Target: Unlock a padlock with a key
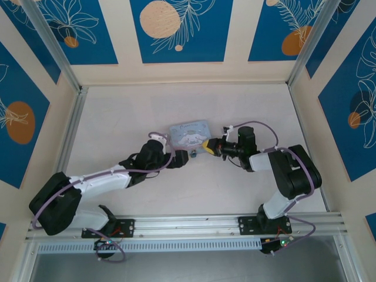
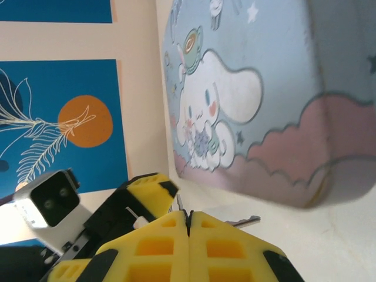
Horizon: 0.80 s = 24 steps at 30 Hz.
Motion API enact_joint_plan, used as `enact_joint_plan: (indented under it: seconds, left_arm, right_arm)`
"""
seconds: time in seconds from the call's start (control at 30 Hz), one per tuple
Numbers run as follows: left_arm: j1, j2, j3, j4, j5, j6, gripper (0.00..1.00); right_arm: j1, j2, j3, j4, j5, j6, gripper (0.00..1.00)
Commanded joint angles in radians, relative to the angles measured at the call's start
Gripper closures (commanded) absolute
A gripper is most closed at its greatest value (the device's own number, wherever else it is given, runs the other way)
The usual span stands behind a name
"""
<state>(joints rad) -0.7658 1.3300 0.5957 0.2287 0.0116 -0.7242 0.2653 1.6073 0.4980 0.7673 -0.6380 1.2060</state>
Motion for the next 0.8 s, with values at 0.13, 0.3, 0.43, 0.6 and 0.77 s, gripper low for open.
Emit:
enact_joint_plan:
  seconds: [0.13, 0.3, 0.43, 0.6, 0.77]
  left_arm:
    - [-0.024, 0.087, -0.008, 0.131, 0.082, 0.007, 0.0]
    - [-0.061, 0.18, 0.032, 0.166, 0.087, 0.053, 0.0]
    - [-0.076, 0.247, 0.061, 0.187, 0.079, 0.095, 0.0]
    - [-0.084, 0.321, 0.111, 0.207, 0.082, 0.163, 0.0]
    - [-0.085, 0.393, 0.156, 0.23, 0.097, 0.211, 0.0]
  right_arm:
    - [-0.028, -0.165, 0.069, -0.236, 0.011, -0.066, 1.0]
    - [-0.048, -0.107, 0.193, -0.308, 0.03, -0.06, 1.0]
    - [-0.039, -0.043, 0.254, -0.302, 0.05, -0.034, 1.0]
    - [-0.017, 0.014, 0.277, -0.276, 0.076, 0.007, 1.0]
    - [0.008, 0.054, 0.285, -0.254, 0.092, 0.031, 1.0]
